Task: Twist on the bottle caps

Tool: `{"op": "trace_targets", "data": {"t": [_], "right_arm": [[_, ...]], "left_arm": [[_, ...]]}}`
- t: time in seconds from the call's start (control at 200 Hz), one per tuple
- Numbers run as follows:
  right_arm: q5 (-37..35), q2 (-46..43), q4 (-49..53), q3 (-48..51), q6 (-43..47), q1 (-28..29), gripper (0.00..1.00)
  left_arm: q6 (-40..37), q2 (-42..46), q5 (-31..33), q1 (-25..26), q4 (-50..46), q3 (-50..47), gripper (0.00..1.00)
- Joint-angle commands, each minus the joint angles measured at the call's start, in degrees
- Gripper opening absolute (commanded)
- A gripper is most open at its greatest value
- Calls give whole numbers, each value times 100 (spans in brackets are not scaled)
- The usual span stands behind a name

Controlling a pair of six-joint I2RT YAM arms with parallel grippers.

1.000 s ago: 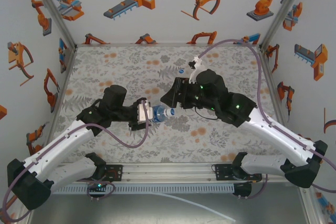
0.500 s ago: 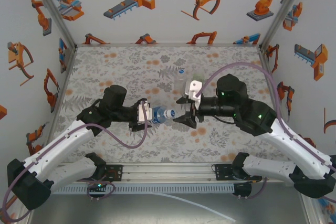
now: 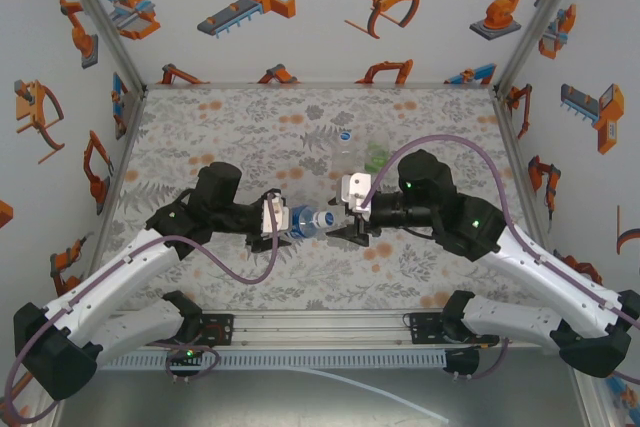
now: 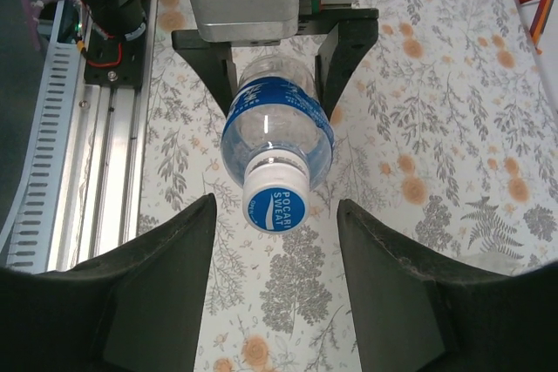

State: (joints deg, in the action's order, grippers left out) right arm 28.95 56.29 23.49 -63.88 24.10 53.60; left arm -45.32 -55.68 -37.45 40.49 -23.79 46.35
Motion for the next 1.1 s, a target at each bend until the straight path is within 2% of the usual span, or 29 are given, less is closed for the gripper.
{"op": "trace_targets", "data": {"t": [0.0,0.386,0.496,0.596,0.676,0.771,0.871,0.956,1.096], "right_arm": [[35,-13,-317,41,69,0,52],[226,119,-370,164,-77,-3,42],[171,105,-448,235,-273,0,35],[31,43,-713,391,-733,5,24],[-297,-3,-1043,563,-1675,10,15],[-831,27,-1241,676,-3325,40,6],[-1579,198,-1074,607,-5598,94,5],[-1846,380,-870,528,-7572,89,5],[-2224,573,17,307,-9830,88,4]], "left_arm": [[-28,84,-245,37,-21,-3,0],[-37,95,-238,53,-38,-3,0],[-33,96,-242,53,-38,-3,0],[-29,100,-244,54,-38,-3,0],[-25,89,-230,62,-38,8,0],[-24,85,-202,64,-33,6,0],[-8,70,-165,62,-29,17,0],[-1,53,-120,56,-16,15,0],[15,38,-78,56,-11,15,0]]}}
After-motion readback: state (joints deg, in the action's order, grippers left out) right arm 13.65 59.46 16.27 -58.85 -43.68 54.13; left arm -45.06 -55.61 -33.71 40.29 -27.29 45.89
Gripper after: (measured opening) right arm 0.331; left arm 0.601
